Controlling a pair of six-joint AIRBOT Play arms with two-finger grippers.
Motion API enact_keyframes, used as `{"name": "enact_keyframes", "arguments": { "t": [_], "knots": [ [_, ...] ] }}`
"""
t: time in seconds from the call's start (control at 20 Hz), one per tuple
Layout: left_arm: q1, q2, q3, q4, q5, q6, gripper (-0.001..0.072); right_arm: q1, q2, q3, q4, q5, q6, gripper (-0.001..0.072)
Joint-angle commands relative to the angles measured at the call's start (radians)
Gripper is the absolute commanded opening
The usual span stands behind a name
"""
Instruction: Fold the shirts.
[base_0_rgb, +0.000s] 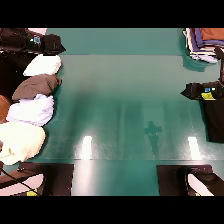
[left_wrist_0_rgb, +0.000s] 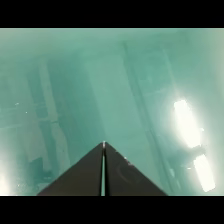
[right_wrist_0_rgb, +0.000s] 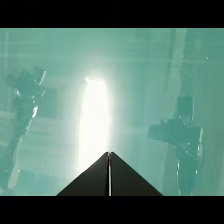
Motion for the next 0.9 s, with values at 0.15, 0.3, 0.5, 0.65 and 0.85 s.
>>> {"name": "enact_keyframes", "arguments": {
  "t": [0.15,0.3,0.5,0.65,0.85],
  "knots": [
    [0.000,0.000,0.000,0.000,0.000,0.000,0.0024,0.003,0.001,0.001,0.002,-0.003,0.001,0.0017],
    [0.000,0.000,0.000,0.000,0.000,0.000,0.0024,0.003,0.001,0.001,0.002,-0.003,0.001,0.0017],
    [0.000,0.000,0.000,0.000,0.001,-0.001,0.0024,0.003,0.001,0.001,0.001,-0.004,0.001,0.0017],
    [0.000,-0.001,0.000,-0.009,0.069,0.028,0.0025,0.003,0.001,0.001,0.001,-0.012,0.001,0.0017],
    [0.014,-0.046,0.000,0.359,0.167,-0.018,0.0563,0.003,0.001,0.001,0.001,-0.019,0.001,0.0017]
  ]
}}
